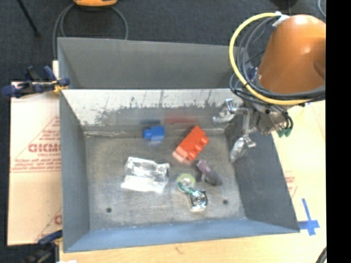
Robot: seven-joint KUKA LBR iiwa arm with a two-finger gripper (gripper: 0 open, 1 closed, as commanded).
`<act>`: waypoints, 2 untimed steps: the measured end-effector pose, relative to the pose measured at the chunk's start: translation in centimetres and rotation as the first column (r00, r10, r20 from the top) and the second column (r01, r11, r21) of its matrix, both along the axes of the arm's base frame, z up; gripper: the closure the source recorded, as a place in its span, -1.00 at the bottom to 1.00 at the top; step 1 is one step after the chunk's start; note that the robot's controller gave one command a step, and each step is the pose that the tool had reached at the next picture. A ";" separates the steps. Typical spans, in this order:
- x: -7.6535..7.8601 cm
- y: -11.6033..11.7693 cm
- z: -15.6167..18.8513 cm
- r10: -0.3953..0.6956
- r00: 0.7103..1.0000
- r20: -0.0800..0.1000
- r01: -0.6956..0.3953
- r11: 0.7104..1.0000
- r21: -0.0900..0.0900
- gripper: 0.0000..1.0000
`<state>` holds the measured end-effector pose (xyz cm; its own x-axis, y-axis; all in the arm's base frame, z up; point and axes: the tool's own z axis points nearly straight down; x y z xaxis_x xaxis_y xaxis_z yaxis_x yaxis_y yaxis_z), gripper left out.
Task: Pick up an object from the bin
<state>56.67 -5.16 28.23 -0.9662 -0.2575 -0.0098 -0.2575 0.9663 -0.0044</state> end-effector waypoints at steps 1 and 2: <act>-0.1 0.1 -0.2 -0.001 1.000 -0.005 0.001 1.000 0.002 1.00; -1.8 1.1 -10.1 0.231 0.973 -0.013 -0.231 0.973 0.003 1.00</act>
Offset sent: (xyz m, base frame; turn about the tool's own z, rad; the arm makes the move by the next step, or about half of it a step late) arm 0.0000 0.0000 0.0000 0.0000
